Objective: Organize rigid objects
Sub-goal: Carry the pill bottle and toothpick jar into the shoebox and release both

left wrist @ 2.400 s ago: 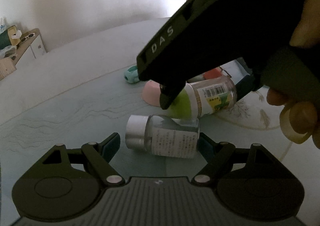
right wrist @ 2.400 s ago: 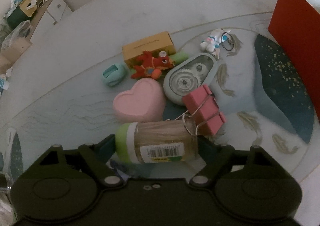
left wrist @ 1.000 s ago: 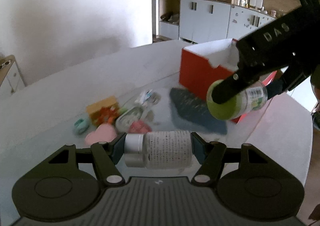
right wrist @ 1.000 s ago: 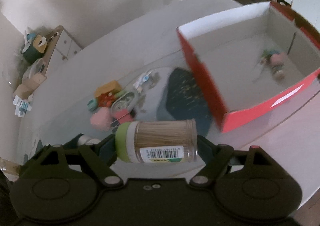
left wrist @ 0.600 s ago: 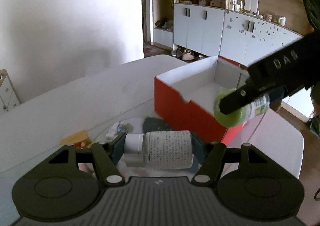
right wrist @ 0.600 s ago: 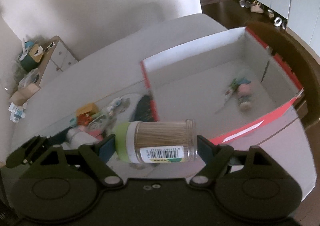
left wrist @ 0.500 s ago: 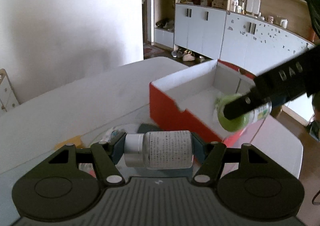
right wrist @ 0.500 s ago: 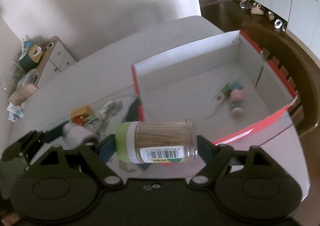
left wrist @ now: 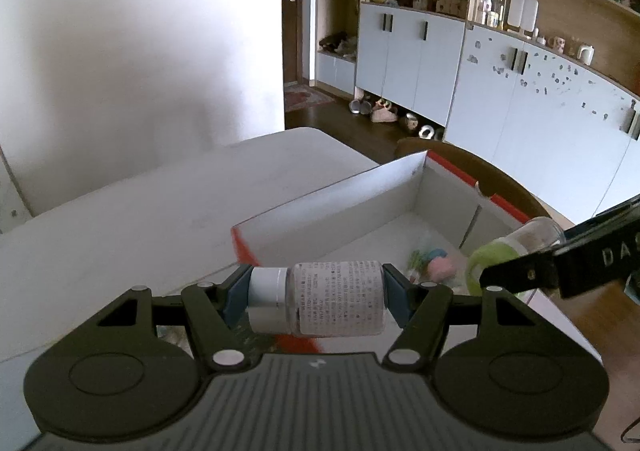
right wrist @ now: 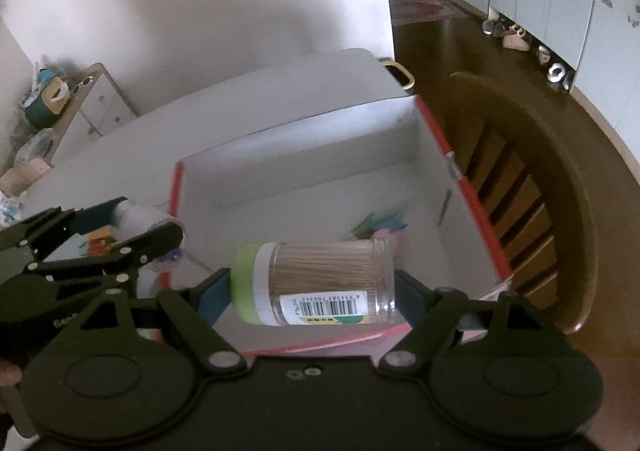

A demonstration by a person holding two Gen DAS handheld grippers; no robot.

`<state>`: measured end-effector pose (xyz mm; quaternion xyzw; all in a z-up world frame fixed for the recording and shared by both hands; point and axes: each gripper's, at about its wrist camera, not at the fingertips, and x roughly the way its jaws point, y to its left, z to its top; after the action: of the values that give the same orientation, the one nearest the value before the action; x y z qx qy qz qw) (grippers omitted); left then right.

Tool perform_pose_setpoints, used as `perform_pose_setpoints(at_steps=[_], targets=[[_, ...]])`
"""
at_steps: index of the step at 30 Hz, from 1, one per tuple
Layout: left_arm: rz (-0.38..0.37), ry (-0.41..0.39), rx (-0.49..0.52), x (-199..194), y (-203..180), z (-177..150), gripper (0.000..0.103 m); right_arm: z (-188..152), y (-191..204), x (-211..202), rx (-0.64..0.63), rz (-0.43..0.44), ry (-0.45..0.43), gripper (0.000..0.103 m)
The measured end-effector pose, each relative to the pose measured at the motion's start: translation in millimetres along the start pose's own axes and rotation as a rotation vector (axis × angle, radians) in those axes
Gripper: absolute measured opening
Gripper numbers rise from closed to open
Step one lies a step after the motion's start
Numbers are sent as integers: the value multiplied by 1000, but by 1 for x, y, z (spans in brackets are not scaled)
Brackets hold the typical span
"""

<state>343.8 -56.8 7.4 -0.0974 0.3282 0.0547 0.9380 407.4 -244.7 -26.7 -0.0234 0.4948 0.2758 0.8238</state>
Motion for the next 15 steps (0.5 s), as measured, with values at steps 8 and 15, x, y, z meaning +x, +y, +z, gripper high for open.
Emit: perform_pose_setpoints(at_steps=[8, 15], targets=[[8, 39, 56, 46, -34, 22, 68, 13, -27, 21, -121, -34, 19, 84], [46, 87, 90, 90, -53, 30, 68, 11, -28, 48, -191, -4, 77, 84]])
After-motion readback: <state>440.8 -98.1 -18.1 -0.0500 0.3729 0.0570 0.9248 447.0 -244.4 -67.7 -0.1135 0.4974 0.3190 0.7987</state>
